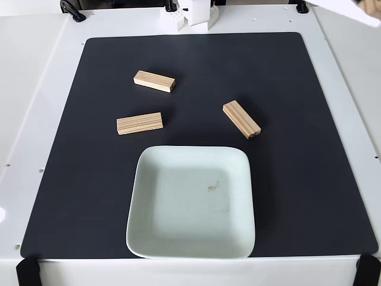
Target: Pick up the wooden block and place them on the plate.
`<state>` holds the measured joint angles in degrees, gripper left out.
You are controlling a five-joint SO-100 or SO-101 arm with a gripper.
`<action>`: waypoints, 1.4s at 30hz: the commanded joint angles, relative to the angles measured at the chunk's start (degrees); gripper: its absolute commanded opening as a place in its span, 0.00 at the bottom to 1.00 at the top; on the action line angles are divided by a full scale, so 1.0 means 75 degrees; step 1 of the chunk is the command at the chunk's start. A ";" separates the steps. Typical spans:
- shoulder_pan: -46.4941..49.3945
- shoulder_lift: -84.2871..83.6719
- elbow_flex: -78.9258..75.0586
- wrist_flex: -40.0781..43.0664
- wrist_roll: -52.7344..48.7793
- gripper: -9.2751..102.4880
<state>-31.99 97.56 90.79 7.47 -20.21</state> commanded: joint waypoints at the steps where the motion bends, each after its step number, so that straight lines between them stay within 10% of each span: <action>1: 0.0398 -0.0445 -0.1348 -0.0223 0.1195 0.08; 18: 0.2285 -0.5074 -0.4840 -0.0129 0.3387 0.08; 28: 0.2836 -0.6340 -0.7324 0.4570 0.3305 0.08; 42: 0.2859 -0.7125 -0.7699 0.4828 0.3328 0.08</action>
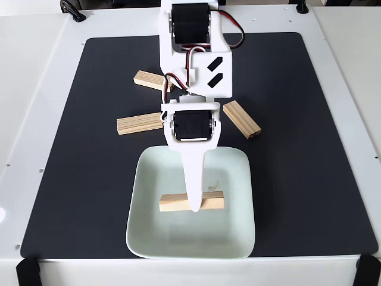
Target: Pick up the wooden block and place them on the plate.
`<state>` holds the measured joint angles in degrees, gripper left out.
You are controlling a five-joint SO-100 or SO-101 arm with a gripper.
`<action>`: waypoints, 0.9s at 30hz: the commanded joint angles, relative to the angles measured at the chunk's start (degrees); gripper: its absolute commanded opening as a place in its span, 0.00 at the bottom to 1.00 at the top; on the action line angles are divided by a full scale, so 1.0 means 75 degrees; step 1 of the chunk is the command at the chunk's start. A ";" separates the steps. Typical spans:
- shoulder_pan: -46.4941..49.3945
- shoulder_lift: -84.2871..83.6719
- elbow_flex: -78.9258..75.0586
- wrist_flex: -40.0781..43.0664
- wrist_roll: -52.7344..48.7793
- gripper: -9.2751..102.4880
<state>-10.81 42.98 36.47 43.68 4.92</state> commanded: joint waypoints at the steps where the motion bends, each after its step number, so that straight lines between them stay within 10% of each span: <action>1: 0.0059 0.0152 -0.0457 0.0000 0.0000 0.08; 27: 0.0352 0.0117 -0.0422 0.0000 0.0504 0.08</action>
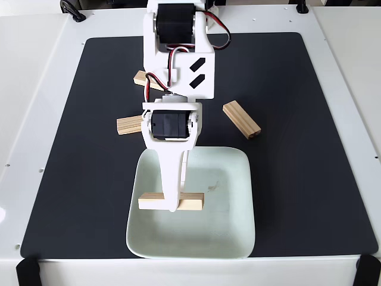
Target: Pick up the wooden block and place them on the plate.
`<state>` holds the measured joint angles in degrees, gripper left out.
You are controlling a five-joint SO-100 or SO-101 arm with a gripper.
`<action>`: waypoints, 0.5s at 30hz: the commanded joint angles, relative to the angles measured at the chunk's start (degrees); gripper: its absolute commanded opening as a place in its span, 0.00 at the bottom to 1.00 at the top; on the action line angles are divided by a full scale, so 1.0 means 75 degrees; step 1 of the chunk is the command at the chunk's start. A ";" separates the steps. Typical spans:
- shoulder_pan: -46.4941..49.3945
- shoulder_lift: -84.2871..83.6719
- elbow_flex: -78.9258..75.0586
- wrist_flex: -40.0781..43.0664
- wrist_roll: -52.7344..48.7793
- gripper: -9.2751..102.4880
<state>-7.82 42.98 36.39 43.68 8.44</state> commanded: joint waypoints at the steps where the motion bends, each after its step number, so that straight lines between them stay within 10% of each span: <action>1: -0.0059 0.0117 -0.0387 0.0000 0.0035 0.08; 15: -0.0270 -0.0152 -0.0434 -0.0012 0.0023 0.09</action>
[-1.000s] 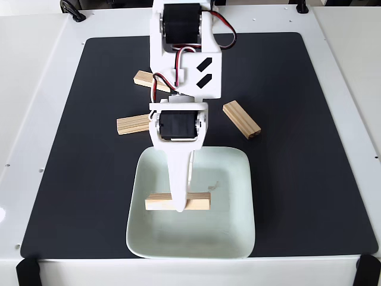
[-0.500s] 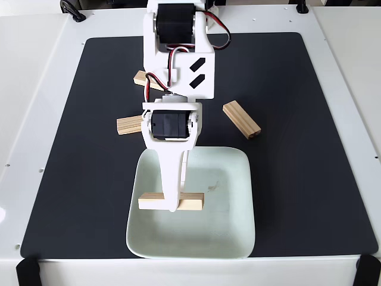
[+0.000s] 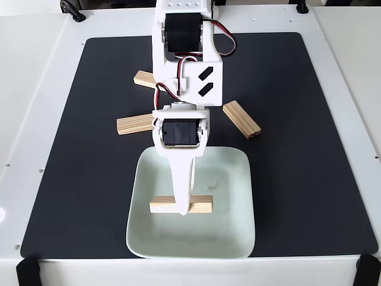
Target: Pick up the wooden block and place them on the plate.
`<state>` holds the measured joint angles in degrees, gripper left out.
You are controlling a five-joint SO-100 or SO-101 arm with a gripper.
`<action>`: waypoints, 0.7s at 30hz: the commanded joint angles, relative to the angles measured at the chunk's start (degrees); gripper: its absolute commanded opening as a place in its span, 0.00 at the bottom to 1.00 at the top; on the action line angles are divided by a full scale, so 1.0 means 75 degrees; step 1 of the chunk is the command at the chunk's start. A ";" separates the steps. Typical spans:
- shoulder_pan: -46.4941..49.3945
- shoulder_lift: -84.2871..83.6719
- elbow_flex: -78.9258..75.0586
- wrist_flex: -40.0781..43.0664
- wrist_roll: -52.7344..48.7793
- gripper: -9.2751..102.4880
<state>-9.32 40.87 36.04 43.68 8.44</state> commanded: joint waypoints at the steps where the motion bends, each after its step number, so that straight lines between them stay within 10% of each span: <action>1: -0.0082 0.0129 -0.0387 -0.0012 0.0023 0.09; 6: -0.0152 0.0129 -0.0387 -0.0012 0.0023 0.13; 15: -0.0176 0.0164 -0.0270 -0.0012 0.0129 0.51; 21: -0.0188 0.0246 -0.0270 0.0023 0.0035 0.44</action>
<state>-10.72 40.78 36.04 43.68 9.05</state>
